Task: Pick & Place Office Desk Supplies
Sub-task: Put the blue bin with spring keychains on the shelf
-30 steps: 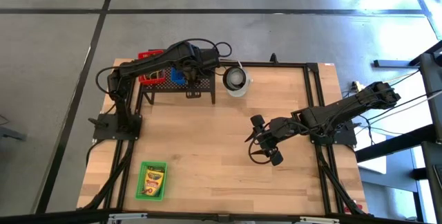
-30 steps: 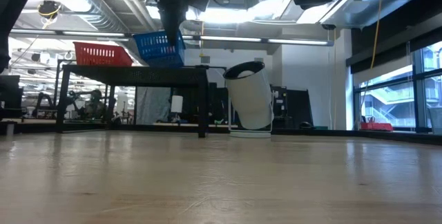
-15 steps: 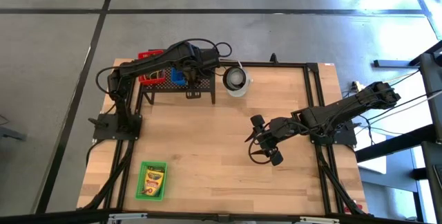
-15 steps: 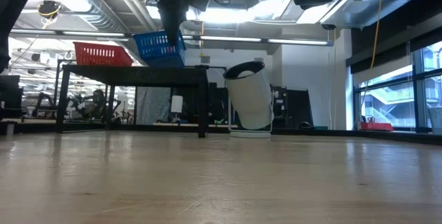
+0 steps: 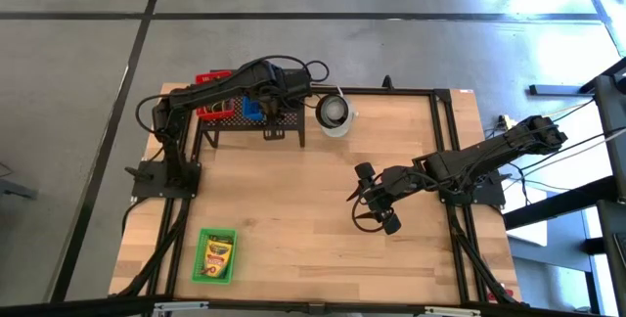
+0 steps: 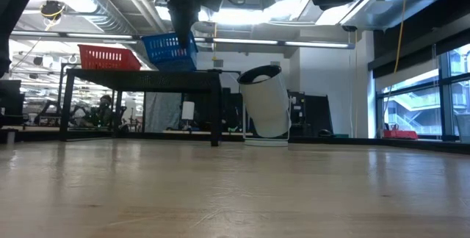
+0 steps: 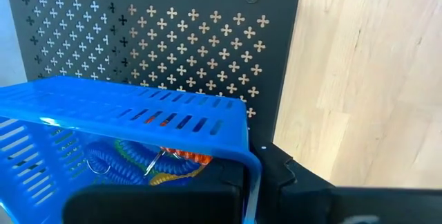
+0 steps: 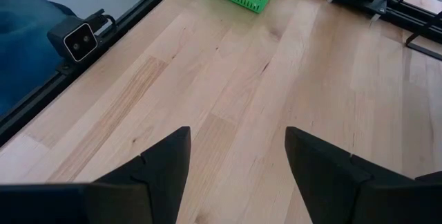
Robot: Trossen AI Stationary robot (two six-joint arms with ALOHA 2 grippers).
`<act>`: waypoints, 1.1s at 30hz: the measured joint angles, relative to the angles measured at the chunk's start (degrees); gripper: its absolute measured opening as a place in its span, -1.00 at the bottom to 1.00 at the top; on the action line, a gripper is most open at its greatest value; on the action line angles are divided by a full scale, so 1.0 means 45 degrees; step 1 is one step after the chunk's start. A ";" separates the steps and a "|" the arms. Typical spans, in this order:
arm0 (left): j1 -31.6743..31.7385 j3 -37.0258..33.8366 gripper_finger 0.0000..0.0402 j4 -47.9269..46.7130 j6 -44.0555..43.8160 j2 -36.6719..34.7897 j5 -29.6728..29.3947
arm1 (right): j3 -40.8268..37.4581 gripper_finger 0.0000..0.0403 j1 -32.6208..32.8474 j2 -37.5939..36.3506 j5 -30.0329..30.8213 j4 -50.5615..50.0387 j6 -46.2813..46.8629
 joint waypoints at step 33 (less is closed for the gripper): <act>0.0466 -0.1223 -0.98 0.0000 0.0298 -0.0180 -0.0447 | 0.0000 0.18 0.0004 0.0003 0.0002 0.0009 -0.0004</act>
